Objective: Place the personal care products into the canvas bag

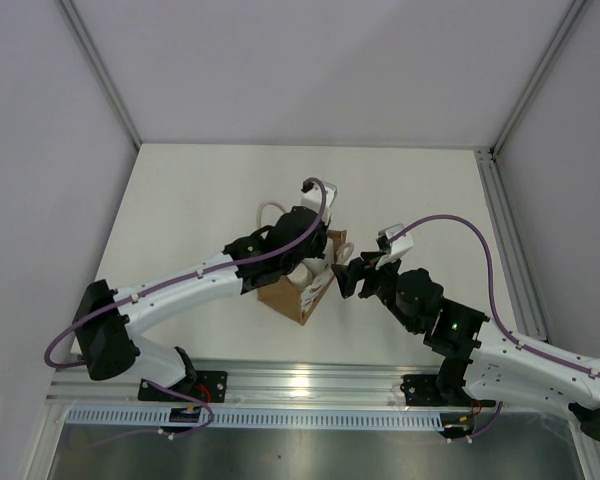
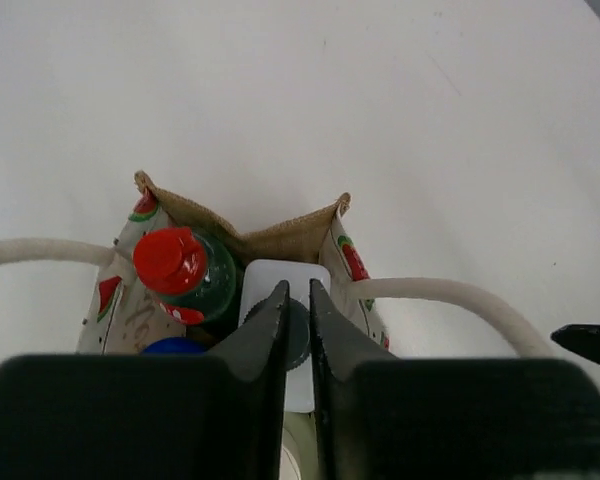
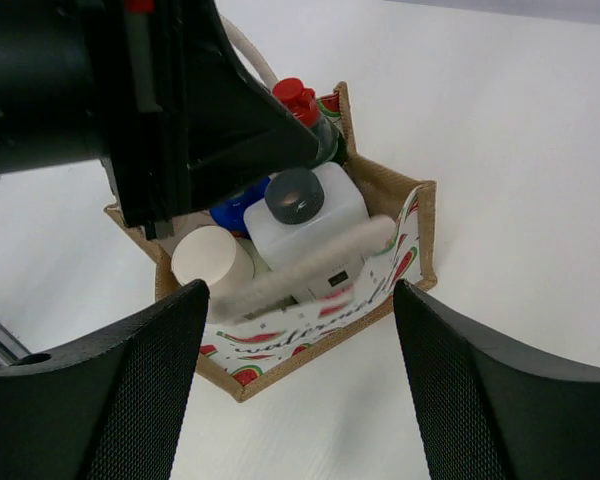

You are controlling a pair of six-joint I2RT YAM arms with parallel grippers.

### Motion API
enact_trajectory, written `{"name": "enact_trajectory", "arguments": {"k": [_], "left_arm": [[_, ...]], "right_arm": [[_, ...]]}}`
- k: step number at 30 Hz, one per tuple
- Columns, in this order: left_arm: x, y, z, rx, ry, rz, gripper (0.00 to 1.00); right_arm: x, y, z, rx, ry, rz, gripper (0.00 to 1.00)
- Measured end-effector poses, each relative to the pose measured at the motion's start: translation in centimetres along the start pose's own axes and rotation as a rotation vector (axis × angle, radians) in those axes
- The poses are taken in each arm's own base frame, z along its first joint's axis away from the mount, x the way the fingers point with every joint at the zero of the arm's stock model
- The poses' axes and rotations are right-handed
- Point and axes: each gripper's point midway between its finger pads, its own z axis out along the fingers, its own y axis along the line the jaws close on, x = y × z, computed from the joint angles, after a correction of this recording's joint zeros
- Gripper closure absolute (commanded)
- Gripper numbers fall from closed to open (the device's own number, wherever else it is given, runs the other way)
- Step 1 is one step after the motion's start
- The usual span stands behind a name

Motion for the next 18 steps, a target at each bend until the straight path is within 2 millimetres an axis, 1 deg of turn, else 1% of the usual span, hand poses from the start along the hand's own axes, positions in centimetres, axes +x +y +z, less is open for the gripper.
{"name": "enact_trajectory", "arguments": {"k": [1, 3, 7, 9, 10, 12, 14, 15, 16, 18], "left_arm": [[-0.6, 0.1, -0.1, 0.0, -0.021, 0.002, 0.81], [-1.4, 0.0, -0.5, 0.009, -0.055, -0.009, 0.71], [-2.1, 0.0, -0.9, 0.019, -0.084, -0.024, 0.68], [-2.1, -0.1, -1.0, 0.023, -0.084, -0.026, 0.59], [-2.1, -0.1, -1.0, 0.027, -0.083, -0.025, 0.47], [-2.0, -0.1, -1.3, 0.027, -0.078, -0.029, 0.41], [-2.0, 0.2, -1.8, 0.024, -0.068, -0.028, 0.3], [-2.2, 0.3, -2.2, 0.023, -0.067, -0.03, 0.23], [-2.5, 0.5, -2.6, 0.021, -0.068, -0.033, 0.01], [-3.6, 0.9, -3.7, 0.017, -0.086, -0.043, 0.01]], "right_arm": [[0.0, 0.0, 0.0, 0.0, 0.0, 0.0, 0.22], [0.0, 0.0, 0.0, 0.0, 0.0, 0.0, 0.22], [0.0, 0.0, 0.0, 0.0, 0.0, 0.0, 0.21], [0.0, 0.0, 0.0, 0.0, 0.0, 0.0, 0.22], [0.0, 0.0, 0.0, 0.0, 0.0, 0.0, 0.22], [0.0, 0.0, 0.0, 0.0, 0.0, 0.0, 0.22], [0.0, 0.0, 0.0, 0.0, 0.001, 0.0, 0.21], [0.1, 0.0, 0.0, 0.001, 0.002, -0.001, 0.21], [0.1, 0.0, 0.1, 0.001, 0.004, -0.002, 0.22], [0.2, 0.0, 0.1, 0.002, 0.007, -0.004, 0.22]]}}
